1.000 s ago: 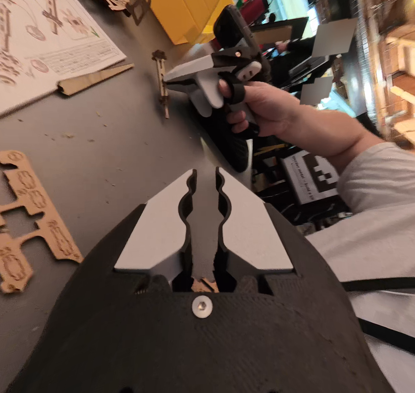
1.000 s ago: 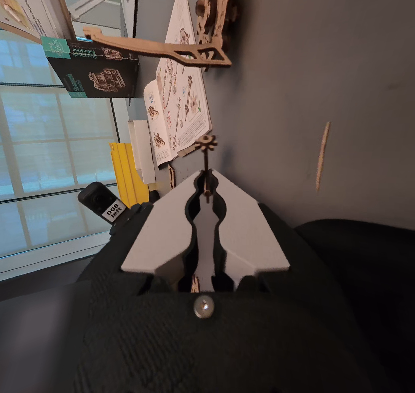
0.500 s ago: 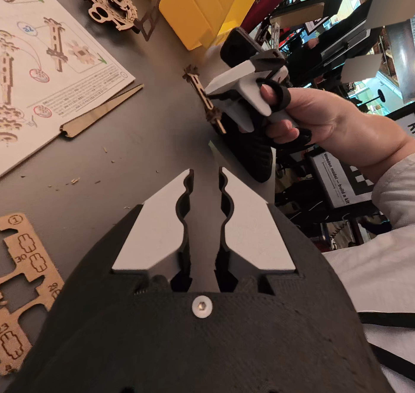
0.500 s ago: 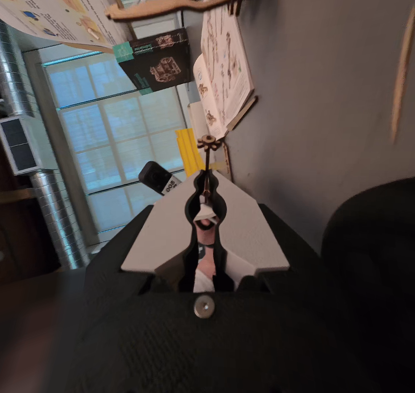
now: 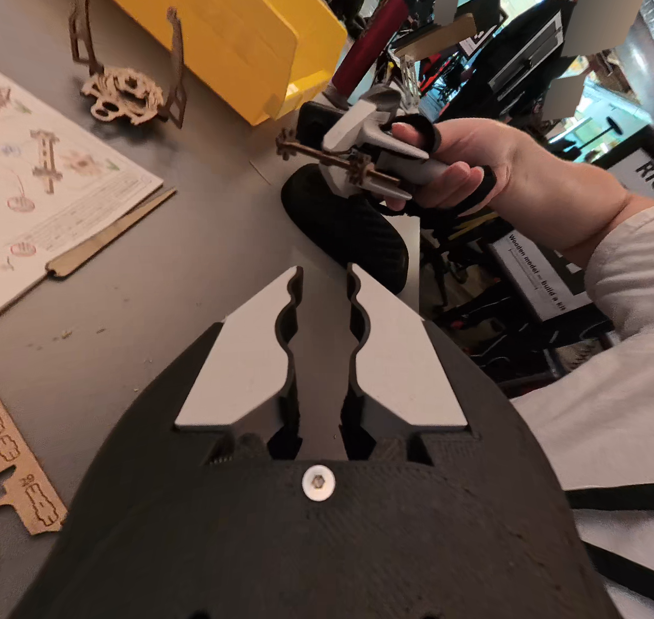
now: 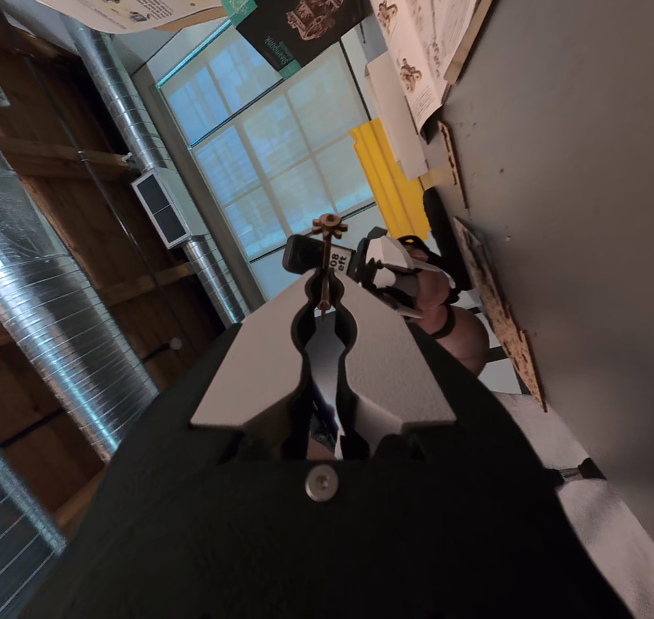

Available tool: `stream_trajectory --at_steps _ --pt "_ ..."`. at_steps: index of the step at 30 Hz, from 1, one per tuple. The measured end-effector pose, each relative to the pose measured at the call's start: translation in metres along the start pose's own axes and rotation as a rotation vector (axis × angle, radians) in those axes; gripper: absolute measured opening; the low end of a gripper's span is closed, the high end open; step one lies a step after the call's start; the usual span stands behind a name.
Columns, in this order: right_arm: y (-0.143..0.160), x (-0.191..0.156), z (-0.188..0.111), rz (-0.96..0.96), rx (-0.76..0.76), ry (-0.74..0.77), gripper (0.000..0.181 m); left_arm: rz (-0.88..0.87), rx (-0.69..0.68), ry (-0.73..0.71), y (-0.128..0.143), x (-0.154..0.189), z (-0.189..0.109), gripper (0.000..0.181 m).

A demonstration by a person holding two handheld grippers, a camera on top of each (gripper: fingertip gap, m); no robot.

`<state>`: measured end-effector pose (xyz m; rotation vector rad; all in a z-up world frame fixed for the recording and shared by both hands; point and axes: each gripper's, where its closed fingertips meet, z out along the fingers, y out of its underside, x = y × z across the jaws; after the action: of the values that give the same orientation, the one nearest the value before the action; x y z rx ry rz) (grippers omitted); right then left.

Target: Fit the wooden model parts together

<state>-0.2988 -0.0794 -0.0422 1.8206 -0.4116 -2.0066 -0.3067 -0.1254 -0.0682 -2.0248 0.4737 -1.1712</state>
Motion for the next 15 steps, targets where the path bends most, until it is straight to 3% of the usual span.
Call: stream_trajectory --at_steps 7,15 --pt "0.011 -0.011 -0.001 0.022 -0.023 -0.051 0.000 0.203 0.079 -0.075 -0.019 0.020 -0.004 0.024" --pt "0.022 0.006 -0.002 0.061 -0.034 -0.049 0.000 0.487 0.204 -0.139 -0.032 0.039 -0.004 0.043"
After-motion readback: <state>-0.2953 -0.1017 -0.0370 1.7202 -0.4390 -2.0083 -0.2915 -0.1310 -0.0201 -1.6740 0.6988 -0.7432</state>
